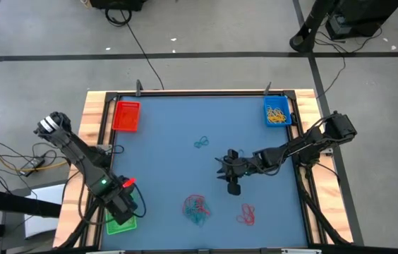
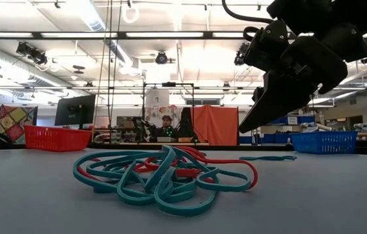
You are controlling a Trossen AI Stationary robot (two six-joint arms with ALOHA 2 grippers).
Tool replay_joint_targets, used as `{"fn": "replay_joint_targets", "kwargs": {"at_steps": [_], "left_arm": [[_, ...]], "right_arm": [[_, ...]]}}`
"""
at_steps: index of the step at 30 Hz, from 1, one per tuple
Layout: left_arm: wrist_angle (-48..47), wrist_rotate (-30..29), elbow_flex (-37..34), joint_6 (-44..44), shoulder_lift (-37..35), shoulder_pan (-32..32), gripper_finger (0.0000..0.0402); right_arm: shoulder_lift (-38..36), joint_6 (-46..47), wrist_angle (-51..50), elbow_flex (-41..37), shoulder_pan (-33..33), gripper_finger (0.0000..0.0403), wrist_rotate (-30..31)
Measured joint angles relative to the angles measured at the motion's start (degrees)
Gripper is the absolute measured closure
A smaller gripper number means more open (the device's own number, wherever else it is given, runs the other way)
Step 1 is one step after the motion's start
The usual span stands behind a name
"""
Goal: Sort rubber bands into baskets
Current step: Put the red rubber band into the green basket
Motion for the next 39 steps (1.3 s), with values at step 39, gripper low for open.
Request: {"fn": "replay_joint_targets", "kwargs": {"at_steps": [39], "left_arm": [[28.88,-49.78,-0.09,39.52,6.47,11.79,0.027]], "right_arm": [[-0.11,-1.3,-34.13,6.2,11.46,0.0274,-20.29]]}}
